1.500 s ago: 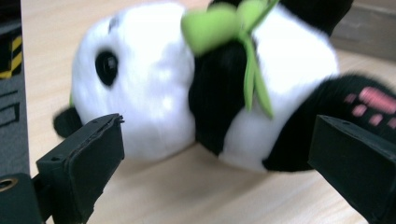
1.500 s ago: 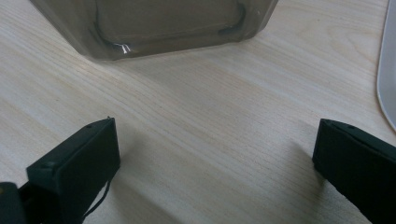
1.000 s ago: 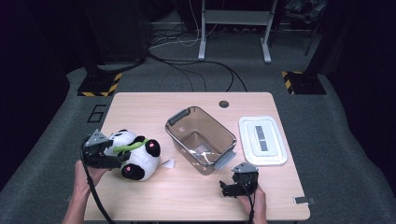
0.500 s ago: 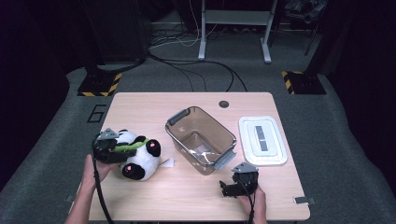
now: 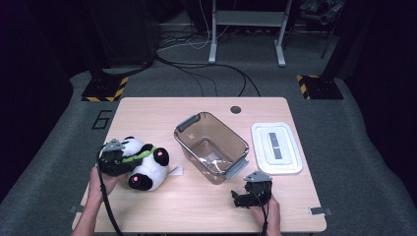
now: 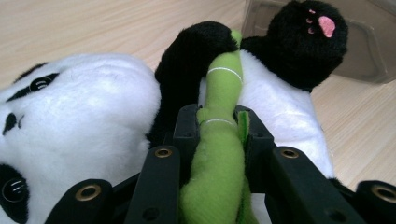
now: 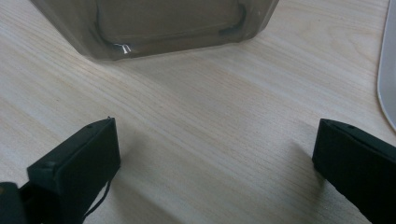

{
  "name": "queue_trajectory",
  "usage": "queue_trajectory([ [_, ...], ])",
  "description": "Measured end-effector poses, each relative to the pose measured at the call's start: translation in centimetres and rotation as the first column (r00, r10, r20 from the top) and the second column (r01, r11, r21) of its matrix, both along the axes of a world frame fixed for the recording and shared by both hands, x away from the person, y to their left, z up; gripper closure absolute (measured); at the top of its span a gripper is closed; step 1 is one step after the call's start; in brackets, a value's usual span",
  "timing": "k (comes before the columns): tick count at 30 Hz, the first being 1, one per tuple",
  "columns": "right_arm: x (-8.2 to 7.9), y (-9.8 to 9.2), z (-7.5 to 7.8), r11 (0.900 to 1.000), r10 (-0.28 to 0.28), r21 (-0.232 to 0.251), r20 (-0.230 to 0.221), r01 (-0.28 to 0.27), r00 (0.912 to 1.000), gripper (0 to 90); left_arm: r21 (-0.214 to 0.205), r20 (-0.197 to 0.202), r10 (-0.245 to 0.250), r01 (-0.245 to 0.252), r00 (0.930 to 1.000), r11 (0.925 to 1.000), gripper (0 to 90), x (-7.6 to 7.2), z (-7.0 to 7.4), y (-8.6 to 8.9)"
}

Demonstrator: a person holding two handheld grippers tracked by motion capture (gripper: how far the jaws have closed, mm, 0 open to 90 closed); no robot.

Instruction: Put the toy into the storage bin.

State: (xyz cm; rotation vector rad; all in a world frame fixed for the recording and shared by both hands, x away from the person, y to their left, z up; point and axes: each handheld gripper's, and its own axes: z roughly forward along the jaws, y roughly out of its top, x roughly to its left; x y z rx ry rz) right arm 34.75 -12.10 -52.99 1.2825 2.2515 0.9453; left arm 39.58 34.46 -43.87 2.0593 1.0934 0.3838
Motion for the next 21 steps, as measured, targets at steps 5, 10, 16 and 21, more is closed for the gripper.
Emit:
queue_trajectory([
  [5, 0.0, 0.0, 0.0, 1.0000, -0.005, 0.000, 0.001, 0.005, 1.0000, 0.3, 0.017, 0.029, -0.019, 0.019, 0.9994, 0.9997, 74.1, -0.3, 0.3, 0.1],
  [10, 0.0, 0.0, 0.0, 1.0000, -0.001, -0.001, 0.001, 0.001, 1.0000, 0.2, 0.029, 0.036, -0.034, 0.033, 0.9988, 0.9990, 74.6, -0.5, 0.7, 0.3],
  [16, 0.0, 0.0, 0.0, 1.0000, -0.008, 0.001, 0.002, 0.008, 1.0000, 0.3, 0.032, 0.049, -0.042, 0.040, 0.9979, 0.9987, 74.8, -0.7, 1.2, 0.4],
  [21, 0.0, 0.0, 0.0, 1.0000, -0.004, 0.003, 0.001, 0.004, 1.0000, 0.3, 0.040, 0.071, -0.054, 0.051, 0.9960, 0.9979, 74.9, -0.9, 1.9, 0.4],
])
